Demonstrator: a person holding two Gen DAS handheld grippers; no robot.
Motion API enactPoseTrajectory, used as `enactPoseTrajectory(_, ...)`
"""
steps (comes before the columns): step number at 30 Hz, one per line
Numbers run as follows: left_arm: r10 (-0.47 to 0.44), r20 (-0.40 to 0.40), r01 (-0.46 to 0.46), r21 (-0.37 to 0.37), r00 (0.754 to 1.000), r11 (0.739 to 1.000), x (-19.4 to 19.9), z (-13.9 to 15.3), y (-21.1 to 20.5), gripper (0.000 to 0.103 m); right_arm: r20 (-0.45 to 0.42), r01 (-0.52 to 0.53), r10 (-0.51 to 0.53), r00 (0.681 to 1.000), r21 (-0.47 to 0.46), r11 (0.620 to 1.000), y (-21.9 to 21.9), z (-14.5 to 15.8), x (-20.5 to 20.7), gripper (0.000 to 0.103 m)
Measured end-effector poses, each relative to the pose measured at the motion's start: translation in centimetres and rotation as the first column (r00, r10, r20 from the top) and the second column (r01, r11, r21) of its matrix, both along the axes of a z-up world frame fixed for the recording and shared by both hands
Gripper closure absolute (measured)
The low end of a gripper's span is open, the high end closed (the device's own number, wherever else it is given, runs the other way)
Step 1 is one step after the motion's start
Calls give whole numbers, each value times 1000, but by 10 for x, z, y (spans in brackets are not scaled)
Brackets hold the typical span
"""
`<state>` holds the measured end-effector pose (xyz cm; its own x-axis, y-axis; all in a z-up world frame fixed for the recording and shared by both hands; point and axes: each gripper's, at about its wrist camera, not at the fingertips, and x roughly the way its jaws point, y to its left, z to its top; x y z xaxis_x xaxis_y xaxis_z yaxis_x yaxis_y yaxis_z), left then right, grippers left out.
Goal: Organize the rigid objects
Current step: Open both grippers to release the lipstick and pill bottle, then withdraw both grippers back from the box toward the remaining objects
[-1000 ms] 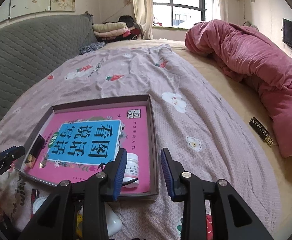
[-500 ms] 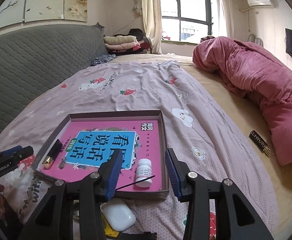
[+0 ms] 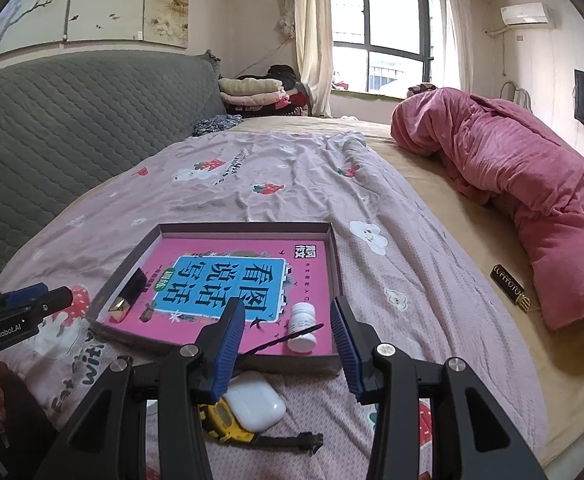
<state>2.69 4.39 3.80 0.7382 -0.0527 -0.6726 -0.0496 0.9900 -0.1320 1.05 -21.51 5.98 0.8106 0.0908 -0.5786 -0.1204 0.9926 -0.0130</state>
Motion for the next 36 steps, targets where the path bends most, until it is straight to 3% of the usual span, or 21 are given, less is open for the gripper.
enactPoseTrajectory(4,-4,5,4,0,1000,1000,-9,6,-2,36,-2,-18,18,1000,-5,1000,6,1,-11,59)
enactPoseTrajectory(15,-38,-4,38,4,999,999,-27,12,-12,35,21,-35,36,999,-30,999,16,8,-35,58)
enactPoseTrajectory(19,-35,0,35,-5,999,999,-32,16,-10,35,25,-36,37,999,-27,999,15,10,-41,50)
enactPoseTrajectory(32,-39,-32,38,-24,999,999,-45,14,-10,33,18,-67,68,998,-41,997,22,12,-56,50)
enactPoseTrajectory(36,-36,-46,35,-25,998,999,-48,13,-11,29,13,-76,77,997,-52,996,25,12,-61,50)
